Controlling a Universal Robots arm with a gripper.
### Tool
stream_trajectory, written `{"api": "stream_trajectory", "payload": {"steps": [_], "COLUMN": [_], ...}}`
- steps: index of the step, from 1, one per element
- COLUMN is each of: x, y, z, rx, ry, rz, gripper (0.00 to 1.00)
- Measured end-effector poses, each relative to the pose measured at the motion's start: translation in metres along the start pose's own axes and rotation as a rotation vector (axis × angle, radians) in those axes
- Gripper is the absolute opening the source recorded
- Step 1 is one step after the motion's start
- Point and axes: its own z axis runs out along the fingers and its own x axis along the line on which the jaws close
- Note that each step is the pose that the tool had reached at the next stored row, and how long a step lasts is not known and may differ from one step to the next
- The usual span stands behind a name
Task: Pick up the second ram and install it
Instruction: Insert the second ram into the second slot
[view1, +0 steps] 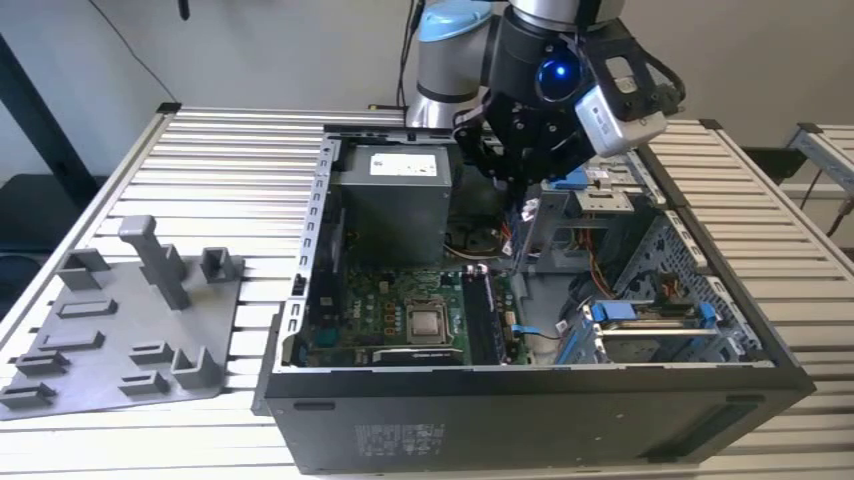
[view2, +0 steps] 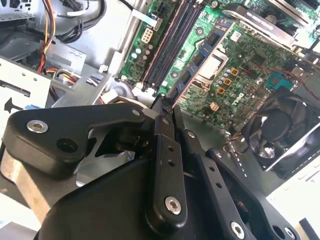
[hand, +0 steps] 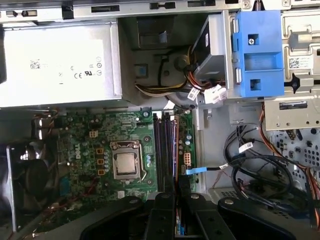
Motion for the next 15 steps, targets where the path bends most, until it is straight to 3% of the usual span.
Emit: {"api": "stream_trajectory", "payload": {"steps": [5,10,15], "x": [-0.0027,-0.0031,-0.0033], "y": [0.0005,0.0003,0.0], "z": [0.0026,0.0096,0.0171], "rx": [0.0001,0.0007,0.0088], "ry": [-0.0001,-0.001,-0.0013], "rz": [0.0,-0.011,-0.025], "gripper": [0.14,0.14,0.14]}}
